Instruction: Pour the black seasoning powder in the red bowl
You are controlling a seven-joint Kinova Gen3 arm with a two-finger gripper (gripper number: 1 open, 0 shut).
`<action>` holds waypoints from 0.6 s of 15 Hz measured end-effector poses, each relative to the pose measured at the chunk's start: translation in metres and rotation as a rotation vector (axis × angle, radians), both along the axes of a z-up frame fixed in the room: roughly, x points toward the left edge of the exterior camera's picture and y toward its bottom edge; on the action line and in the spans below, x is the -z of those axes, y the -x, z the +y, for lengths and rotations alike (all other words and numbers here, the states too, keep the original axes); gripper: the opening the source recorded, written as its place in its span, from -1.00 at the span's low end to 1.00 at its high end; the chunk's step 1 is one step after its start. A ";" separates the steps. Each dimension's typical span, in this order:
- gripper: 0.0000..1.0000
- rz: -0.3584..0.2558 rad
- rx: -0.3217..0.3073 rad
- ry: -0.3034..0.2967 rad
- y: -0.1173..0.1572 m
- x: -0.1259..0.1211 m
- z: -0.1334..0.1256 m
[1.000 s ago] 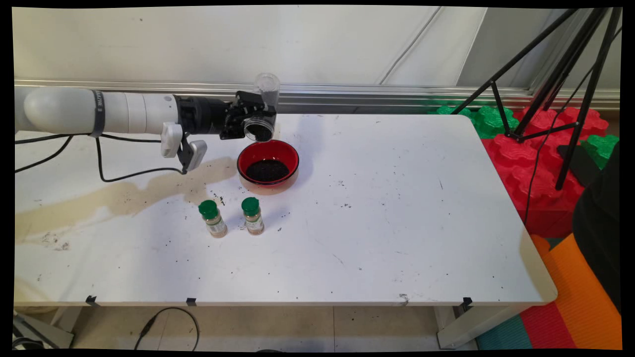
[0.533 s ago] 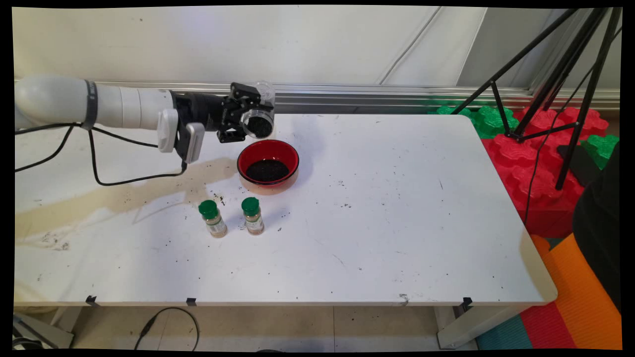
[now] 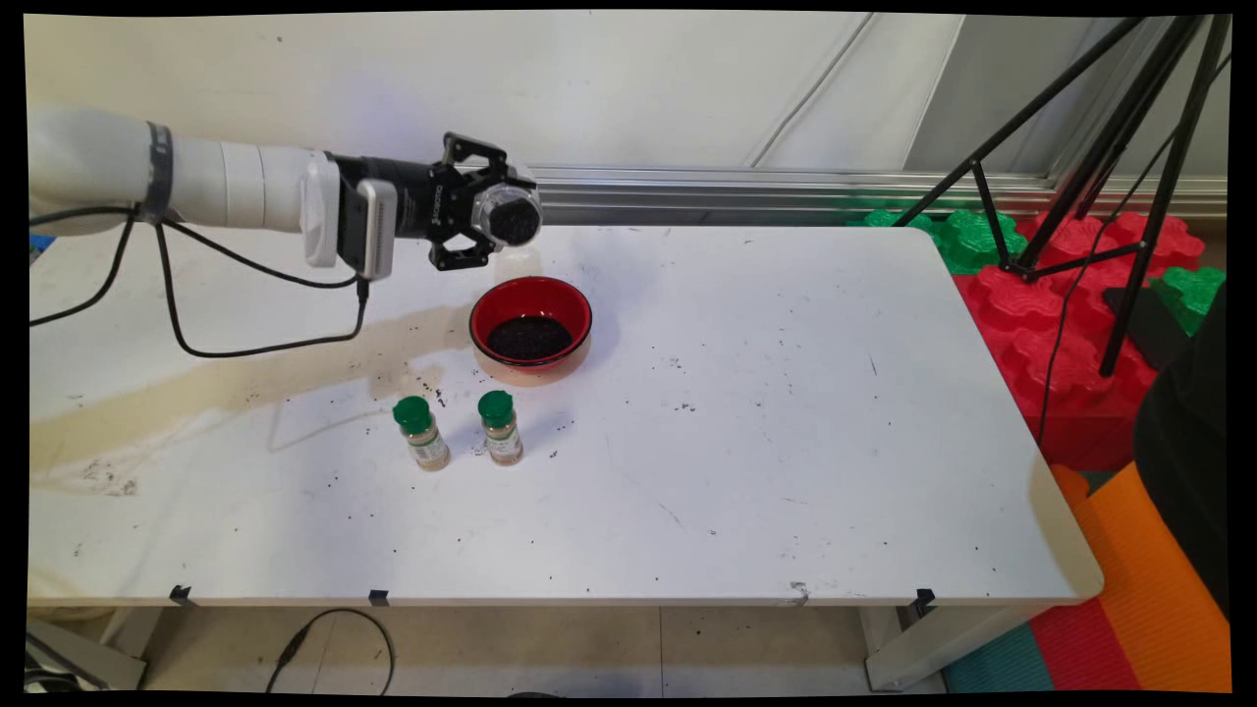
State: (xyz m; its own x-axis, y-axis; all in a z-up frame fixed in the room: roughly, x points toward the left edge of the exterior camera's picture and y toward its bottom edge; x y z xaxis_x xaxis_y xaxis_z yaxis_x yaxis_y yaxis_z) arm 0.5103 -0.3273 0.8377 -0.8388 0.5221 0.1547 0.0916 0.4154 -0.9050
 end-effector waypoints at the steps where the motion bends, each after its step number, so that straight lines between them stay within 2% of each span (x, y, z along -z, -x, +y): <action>1: -1.00 0.023 -0.011 -0.016 0.000 -0.003 0.000; 9: -1.00 0.244 -0.112 -0.183 0.005 -0.037 0.004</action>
